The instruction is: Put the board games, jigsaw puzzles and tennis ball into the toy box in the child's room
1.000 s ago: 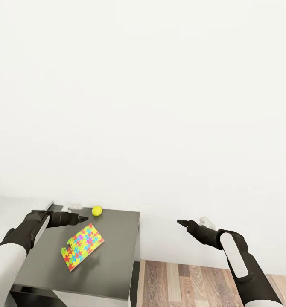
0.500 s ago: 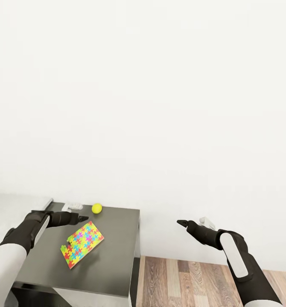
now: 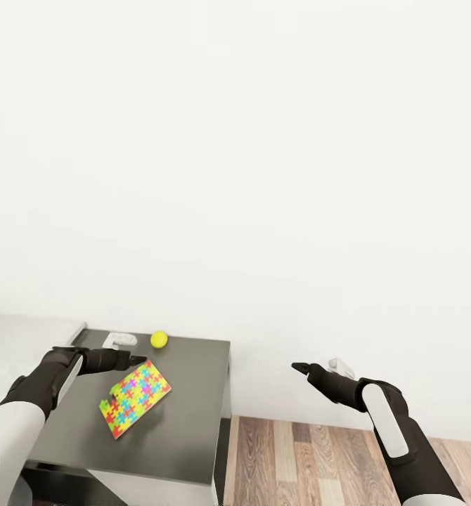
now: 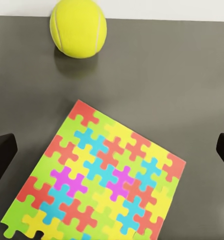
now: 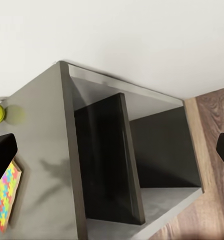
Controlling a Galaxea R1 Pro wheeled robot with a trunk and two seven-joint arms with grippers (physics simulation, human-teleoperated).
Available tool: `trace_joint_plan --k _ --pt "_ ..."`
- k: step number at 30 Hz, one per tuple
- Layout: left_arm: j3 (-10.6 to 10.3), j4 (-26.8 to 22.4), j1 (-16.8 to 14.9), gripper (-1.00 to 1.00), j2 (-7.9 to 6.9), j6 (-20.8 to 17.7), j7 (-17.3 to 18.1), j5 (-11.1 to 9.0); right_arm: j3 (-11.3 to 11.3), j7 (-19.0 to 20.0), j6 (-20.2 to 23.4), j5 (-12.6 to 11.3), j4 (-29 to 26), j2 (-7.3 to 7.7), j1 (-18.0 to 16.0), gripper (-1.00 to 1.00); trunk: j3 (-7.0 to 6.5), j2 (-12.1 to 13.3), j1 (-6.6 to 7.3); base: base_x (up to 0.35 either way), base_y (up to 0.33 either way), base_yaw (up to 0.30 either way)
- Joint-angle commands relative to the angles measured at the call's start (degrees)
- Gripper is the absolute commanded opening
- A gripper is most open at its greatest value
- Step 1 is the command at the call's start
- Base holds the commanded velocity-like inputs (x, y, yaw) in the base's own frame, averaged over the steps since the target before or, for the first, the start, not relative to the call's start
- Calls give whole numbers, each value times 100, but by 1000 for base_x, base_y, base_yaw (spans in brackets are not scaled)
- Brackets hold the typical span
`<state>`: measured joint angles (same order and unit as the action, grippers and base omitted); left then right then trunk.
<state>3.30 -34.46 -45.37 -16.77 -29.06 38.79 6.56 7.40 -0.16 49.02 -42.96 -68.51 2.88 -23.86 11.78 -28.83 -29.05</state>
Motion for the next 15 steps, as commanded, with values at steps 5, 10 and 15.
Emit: trace_joint_plan --k 5,10,15 --pt "38 -8 -2 100 11 -30 50 56 11 -2 29 -10 -4 4 -5 100 57 -11 -2 0 0 0" --pt "51 -8 -1 100 -4 -30 56 56 14 -1 29 -10 -4 4 -5 100 104 -11 -2 0 0 0" --pt "62 -8 0 100 -15 -30 67 56 9 -2 29 -10 -4 2 -5 100 151 -11 -2 0 0 0"
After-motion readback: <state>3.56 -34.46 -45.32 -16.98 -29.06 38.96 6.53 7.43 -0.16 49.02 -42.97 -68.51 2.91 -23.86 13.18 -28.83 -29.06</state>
